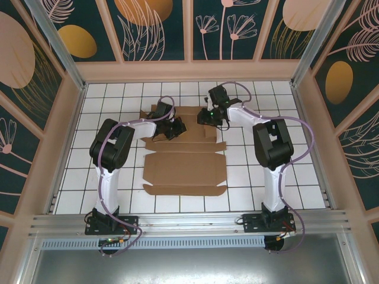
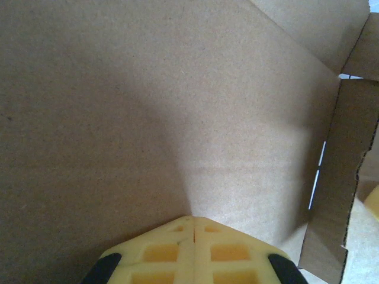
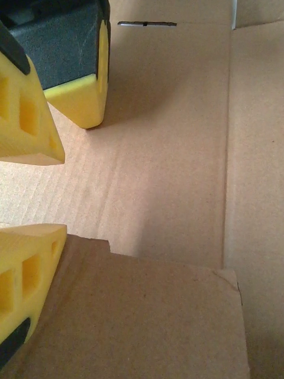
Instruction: Fold the paper box
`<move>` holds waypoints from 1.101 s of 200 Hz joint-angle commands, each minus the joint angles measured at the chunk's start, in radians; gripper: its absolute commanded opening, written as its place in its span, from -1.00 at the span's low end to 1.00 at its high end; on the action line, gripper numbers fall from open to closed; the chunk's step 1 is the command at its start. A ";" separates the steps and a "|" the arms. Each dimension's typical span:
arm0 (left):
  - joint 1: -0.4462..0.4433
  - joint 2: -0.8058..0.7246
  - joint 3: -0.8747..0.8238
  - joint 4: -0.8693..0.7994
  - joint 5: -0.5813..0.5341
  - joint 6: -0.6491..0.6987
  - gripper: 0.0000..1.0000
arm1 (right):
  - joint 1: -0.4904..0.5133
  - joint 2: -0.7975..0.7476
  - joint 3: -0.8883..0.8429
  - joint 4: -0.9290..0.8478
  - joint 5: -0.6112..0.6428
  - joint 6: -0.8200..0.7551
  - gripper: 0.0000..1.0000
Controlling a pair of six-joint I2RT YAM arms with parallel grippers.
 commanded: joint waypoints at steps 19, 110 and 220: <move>0.016 0.029 -0.006 -0.056 -0.024 0.012 -1.00 | -0.025 -0.104 -0.043 0.055 0.042 -0.020 -0.14; 0.022 0.037 -0.014 -0.051 -0.034 0.012 -1.00 | -0.263 -0.287 -0.372 0.198 0.072 0.019 0.42; 0.024 0.054 -0.002 -0.059 -0.024 0.029 -1.00 | -0.327 -0.035 -0.368 0.336 -0.410 0.026 0.22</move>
